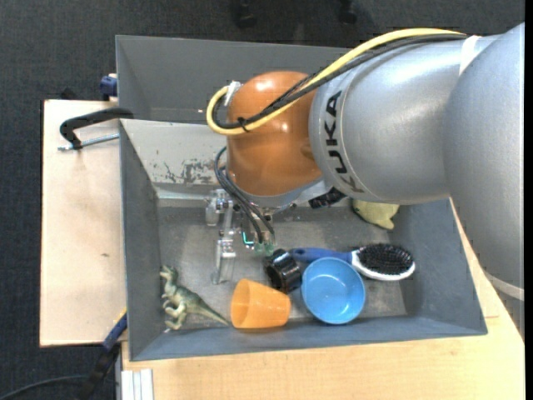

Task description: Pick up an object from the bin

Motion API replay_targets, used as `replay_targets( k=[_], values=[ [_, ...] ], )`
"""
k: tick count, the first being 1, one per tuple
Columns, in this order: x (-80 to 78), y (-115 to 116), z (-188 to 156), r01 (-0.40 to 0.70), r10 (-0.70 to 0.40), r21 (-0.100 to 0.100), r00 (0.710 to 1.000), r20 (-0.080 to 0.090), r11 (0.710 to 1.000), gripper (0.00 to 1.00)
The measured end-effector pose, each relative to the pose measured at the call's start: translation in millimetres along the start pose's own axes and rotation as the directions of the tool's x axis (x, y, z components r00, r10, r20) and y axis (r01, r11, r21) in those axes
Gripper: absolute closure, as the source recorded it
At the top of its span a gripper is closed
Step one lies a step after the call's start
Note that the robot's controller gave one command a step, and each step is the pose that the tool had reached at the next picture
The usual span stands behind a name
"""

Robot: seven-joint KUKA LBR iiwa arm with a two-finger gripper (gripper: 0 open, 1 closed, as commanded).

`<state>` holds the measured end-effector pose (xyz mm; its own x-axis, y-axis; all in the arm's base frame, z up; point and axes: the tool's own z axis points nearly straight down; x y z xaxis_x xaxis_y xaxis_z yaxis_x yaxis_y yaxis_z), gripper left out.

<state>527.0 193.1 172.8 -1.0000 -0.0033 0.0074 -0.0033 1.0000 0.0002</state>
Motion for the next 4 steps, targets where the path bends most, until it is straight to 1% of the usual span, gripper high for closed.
replay_targets(
  k=[1,2,3,4],
  values=[
    [35.7,-63,35,0.228,-0.228,0.003,0.974,0.003,0.974,0.00],
    [30.1,-66,92,0.446,-0.446,0.000,0.895,0.003,0.895,0.00],
    [32.1,-65,94,0.136,-0.136,0.004,0.991,-0.011,0.991,0.00],
    [30.0,-115,95,0.271,-0.271,0.002,0.962,0.017,0.963,0.00]
  ],
)
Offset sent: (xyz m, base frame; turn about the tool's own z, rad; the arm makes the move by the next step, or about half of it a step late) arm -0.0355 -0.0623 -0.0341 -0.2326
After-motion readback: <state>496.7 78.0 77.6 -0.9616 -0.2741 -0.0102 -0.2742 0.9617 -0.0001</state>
